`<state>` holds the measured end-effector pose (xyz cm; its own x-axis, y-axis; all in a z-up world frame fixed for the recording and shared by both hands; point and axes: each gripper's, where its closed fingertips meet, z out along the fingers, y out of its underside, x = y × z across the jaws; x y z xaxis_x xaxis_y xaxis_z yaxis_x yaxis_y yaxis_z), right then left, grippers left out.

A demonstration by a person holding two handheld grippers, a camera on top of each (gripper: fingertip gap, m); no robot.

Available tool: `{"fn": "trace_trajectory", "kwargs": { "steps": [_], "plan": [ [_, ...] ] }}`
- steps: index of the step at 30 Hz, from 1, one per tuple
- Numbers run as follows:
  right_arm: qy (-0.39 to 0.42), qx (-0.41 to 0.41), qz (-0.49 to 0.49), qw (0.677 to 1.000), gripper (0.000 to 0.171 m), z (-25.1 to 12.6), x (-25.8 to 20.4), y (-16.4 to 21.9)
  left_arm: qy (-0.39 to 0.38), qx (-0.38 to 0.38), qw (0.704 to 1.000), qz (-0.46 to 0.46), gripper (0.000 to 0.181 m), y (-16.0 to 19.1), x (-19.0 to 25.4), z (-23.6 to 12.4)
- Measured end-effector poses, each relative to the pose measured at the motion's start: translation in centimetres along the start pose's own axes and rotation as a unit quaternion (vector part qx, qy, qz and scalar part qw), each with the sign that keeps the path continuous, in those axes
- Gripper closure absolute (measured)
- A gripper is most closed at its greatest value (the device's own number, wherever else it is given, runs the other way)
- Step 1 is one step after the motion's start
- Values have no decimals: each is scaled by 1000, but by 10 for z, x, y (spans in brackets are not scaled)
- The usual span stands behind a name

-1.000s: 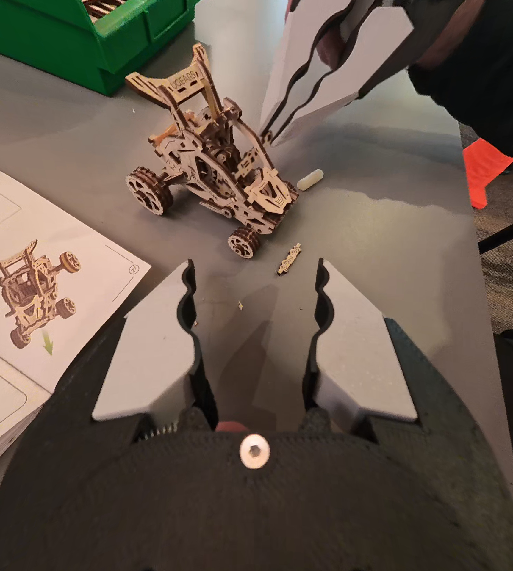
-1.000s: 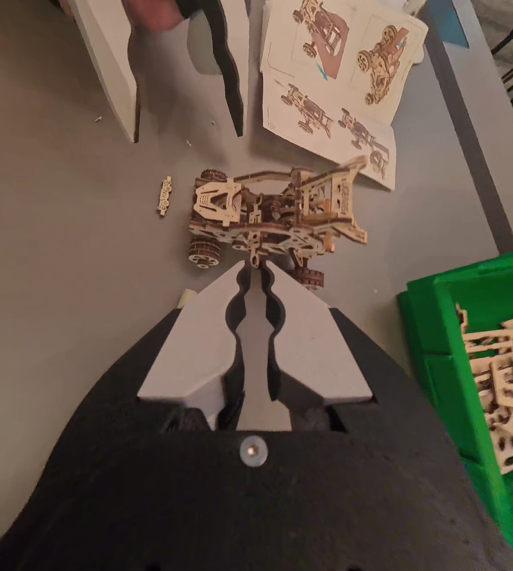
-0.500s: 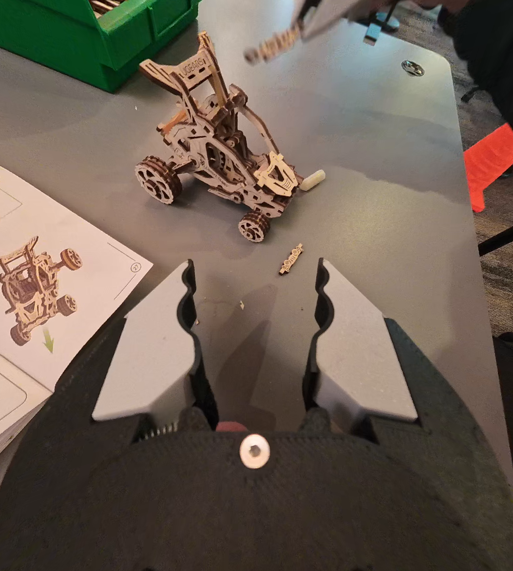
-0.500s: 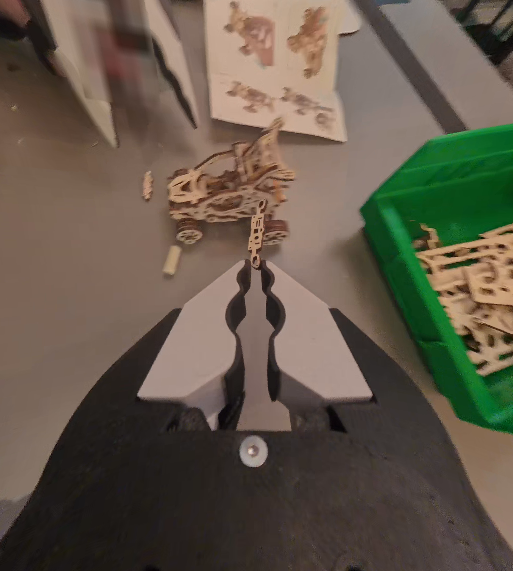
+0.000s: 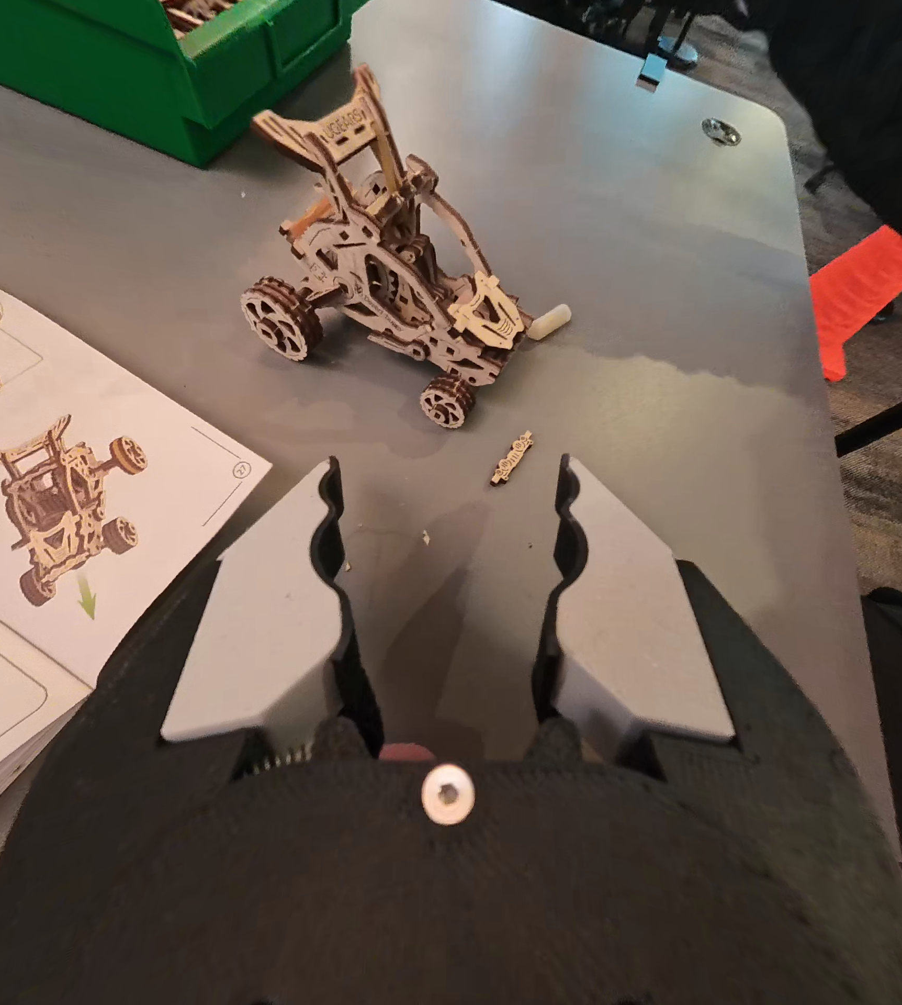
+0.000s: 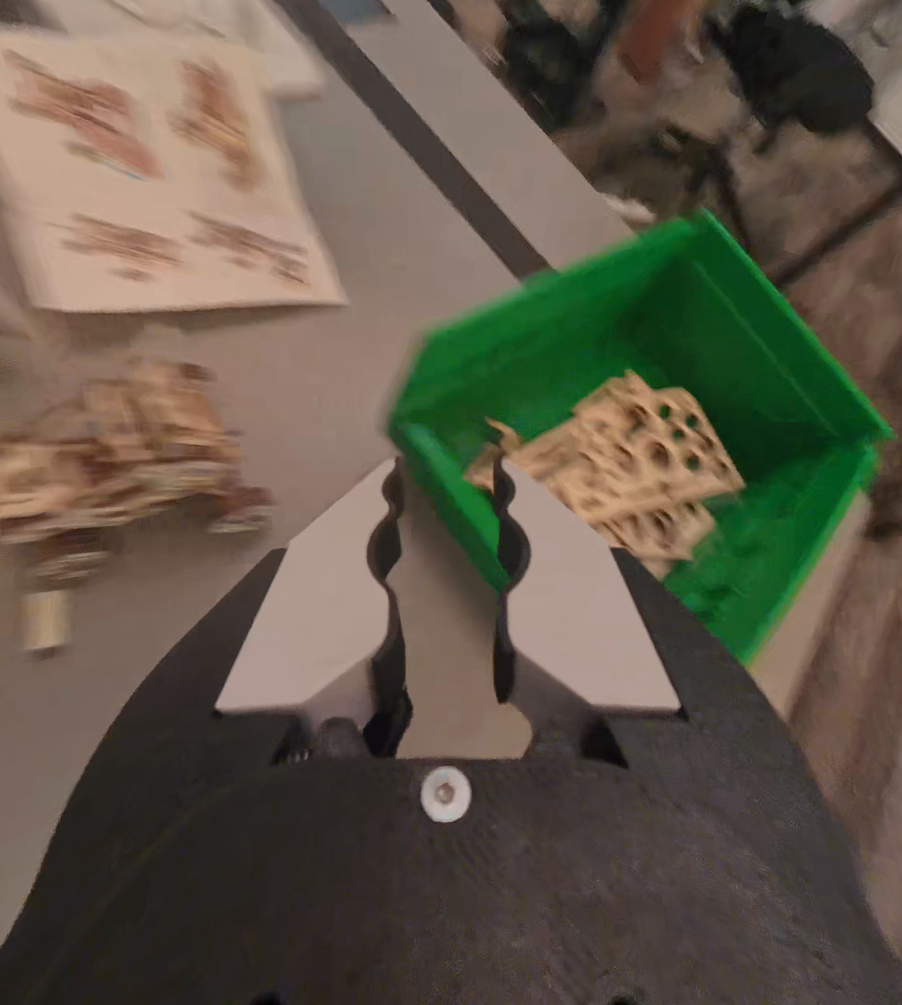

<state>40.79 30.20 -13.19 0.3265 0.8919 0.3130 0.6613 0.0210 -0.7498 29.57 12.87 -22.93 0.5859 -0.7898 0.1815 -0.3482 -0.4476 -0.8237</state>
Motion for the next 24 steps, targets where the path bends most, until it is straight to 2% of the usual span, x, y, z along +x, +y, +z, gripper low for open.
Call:
{"fn": "trace_trajectory", "kwargs": {
  "steps": [2, 4, 8, 10, 13, 16, 19, 24],
  "plan": [
    [-102, 26, -32, 994, 154, -14, -73, -21, 10, 6, 1000, -3, 103, -1, 2, -1],
    [-179, 14, -50, 982, 159, -16, -141, -22, 19, 11, 1000, -5, 101, -2, 3, -2],
    [-207, -61, -98, 971, 157, 15, -220, 9, 38, 12, 999, 4, 98, -1, 11, -5],
    [-206, -90, -111, 968, 154, 29, -235, 25, 37, 10, 999, 9, 98, 1, 13, -7],
    [-178, -100, -124, 971, 163, 43, -238, 32, 29, 17, 999, 19, 100, 3, 18, -17],
    [-176, -91, -91, 976, 168, 48, -234, 29, 22, 24, 999, 19, 101, 6, 24, -29],
    [-189, -86, -53, 977, 162, 49, -232, 27, 21, 30, 999, 22, 102, 8, 36, -40],
    [-199, -88, -3, 976, 171, 51, -231, 26, 15, 35, 999, 22, 102, 14, 44, -56]
  ]
}}
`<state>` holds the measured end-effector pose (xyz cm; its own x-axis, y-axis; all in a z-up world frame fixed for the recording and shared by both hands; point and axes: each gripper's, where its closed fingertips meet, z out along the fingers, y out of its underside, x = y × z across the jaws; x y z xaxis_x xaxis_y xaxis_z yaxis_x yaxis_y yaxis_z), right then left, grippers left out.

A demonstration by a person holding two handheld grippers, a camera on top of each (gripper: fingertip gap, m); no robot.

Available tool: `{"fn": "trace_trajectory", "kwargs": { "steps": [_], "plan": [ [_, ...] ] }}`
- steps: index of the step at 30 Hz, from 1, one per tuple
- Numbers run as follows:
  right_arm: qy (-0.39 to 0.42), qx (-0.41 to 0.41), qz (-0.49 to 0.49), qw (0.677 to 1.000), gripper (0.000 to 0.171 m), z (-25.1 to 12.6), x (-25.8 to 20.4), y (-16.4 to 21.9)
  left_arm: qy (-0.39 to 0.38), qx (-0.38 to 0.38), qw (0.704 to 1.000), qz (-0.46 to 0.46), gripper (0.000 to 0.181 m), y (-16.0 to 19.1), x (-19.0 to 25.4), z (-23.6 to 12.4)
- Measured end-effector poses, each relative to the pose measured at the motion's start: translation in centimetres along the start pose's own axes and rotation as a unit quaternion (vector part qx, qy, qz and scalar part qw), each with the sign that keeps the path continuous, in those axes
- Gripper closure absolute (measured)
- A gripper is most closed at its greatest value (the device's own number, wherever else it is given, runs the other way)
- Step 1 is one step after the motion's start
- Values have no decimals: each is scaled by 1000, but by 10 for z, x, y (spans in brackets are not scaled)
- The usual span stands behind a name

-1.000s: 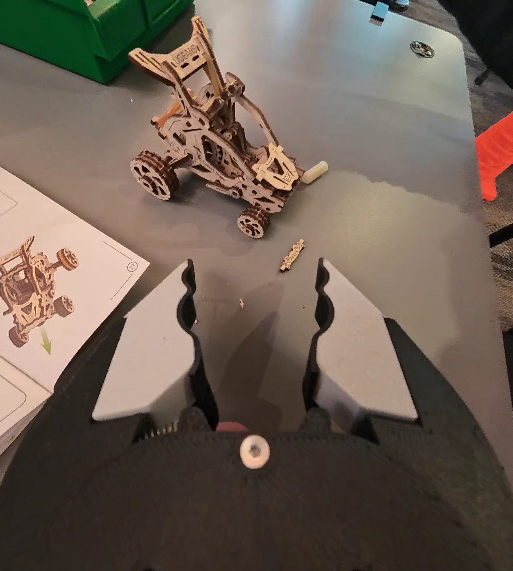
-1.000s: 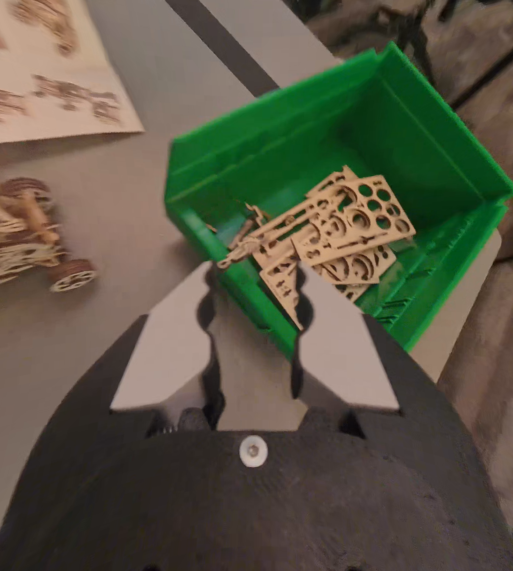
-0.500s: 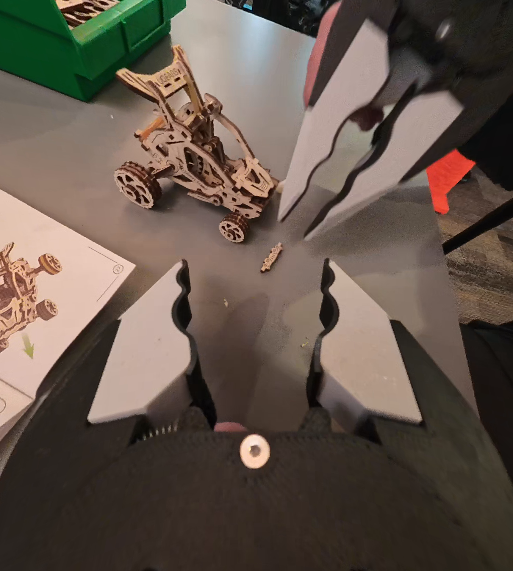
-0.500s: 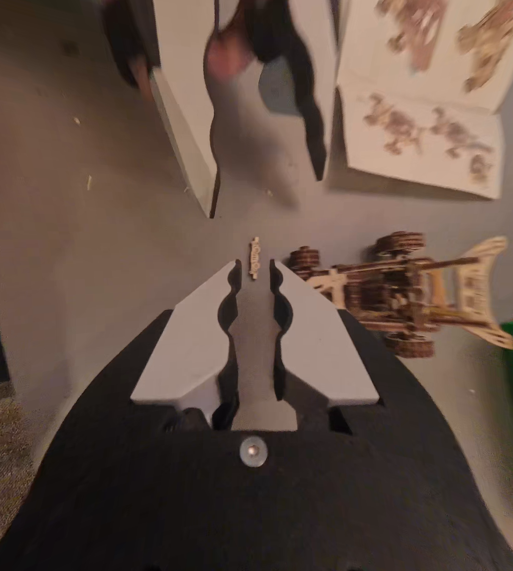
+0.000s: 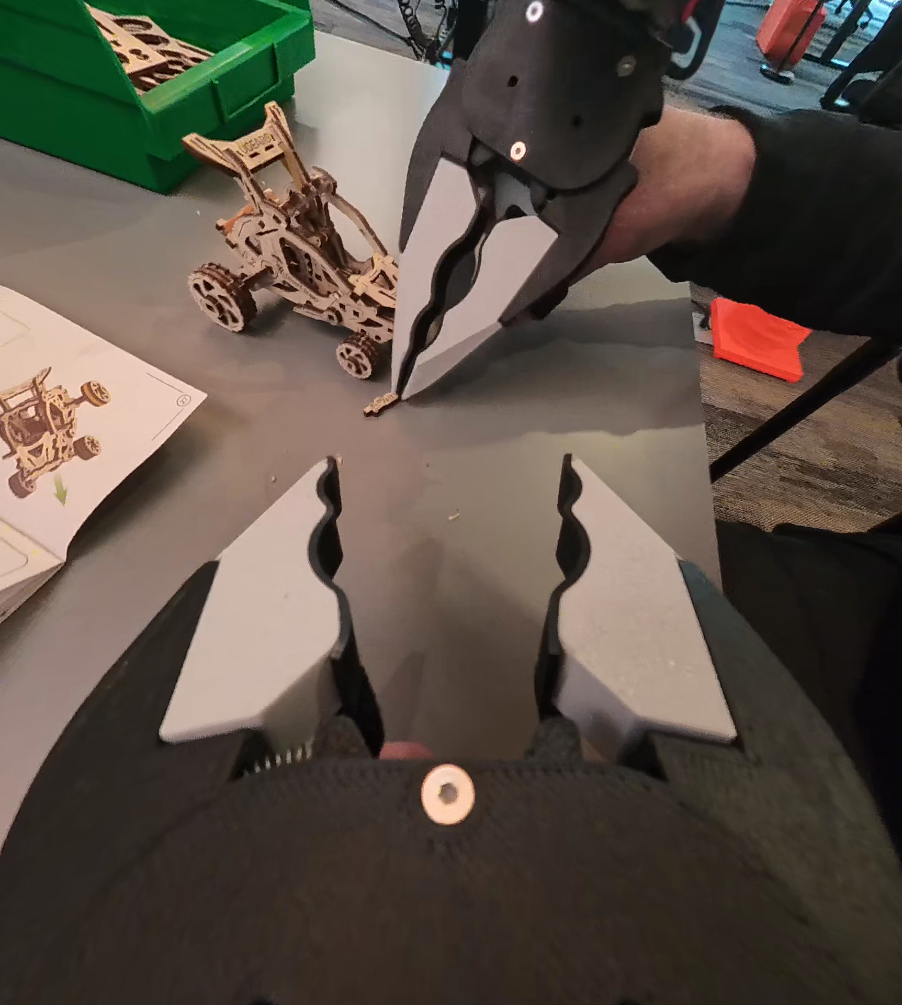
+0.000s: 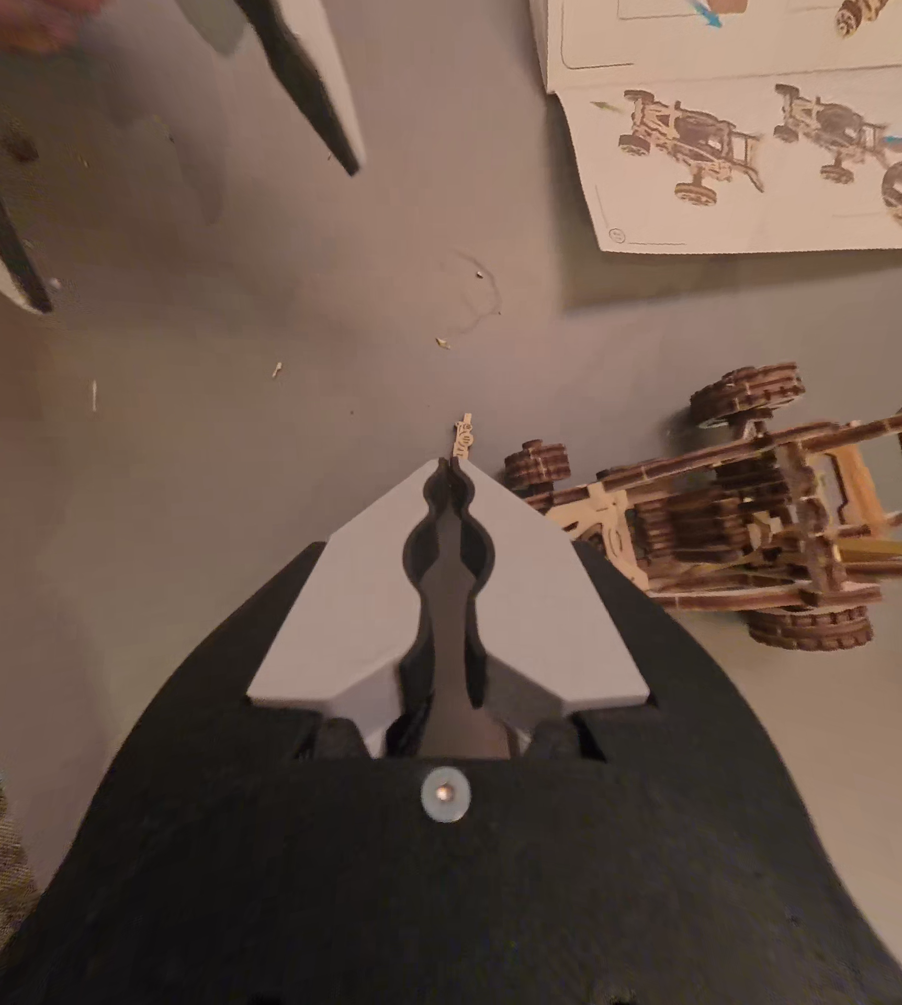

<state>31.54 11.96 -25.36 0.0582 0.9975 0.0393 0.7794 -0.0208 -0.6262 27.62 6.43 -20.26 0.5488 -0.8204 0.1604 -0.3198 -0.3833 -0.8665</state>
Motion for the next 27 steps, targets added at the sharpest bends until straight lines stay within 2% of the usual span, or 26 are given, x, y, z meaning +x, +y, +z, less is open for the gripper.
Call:
{"fn": "trace_trajectory", "kwargs": {
  "steps": [4, 7, 15, 19, 21, 23, 25, 27],
  "plan": [
    [27, 33, 16, 999, 169, -7, 5, -6, -11, 1, 1000, -3, 102, 4, -1, -10],
    [58, 15, -3, 998, 160, -4, 8, -1, -15, 6, 1000, -8, 102, 6, -2, -16],
    [-3, 24, 28, 999, 168, 1, -4, -1, -28, 5, 1000, -9, 102, 9, -6, -24],
    [-32, 83, 27, 996, 169, -29, -12, -24, -47, 10, 999, -9, 102, 10, -10, -37],
    [-4, 128, 27, 991, 168, -62, 11, -44, -67, 11, 998, -10, 102, 13, -17, -48],
    [75, 169, 29, 982, 169, -101, 60, -61, -110, 10, 994, -12, 102, 16, -31, -64],
    [158, 153, 30, 975, 168, -127, 122, -59, -160, 1, 987, -18, 101, 21, -50, -85],
    [223, 111, 43, 968, 168, -137, 188, -43, -217, -8, 976, -19, 101, 26, -70, -112]
  ]
}}
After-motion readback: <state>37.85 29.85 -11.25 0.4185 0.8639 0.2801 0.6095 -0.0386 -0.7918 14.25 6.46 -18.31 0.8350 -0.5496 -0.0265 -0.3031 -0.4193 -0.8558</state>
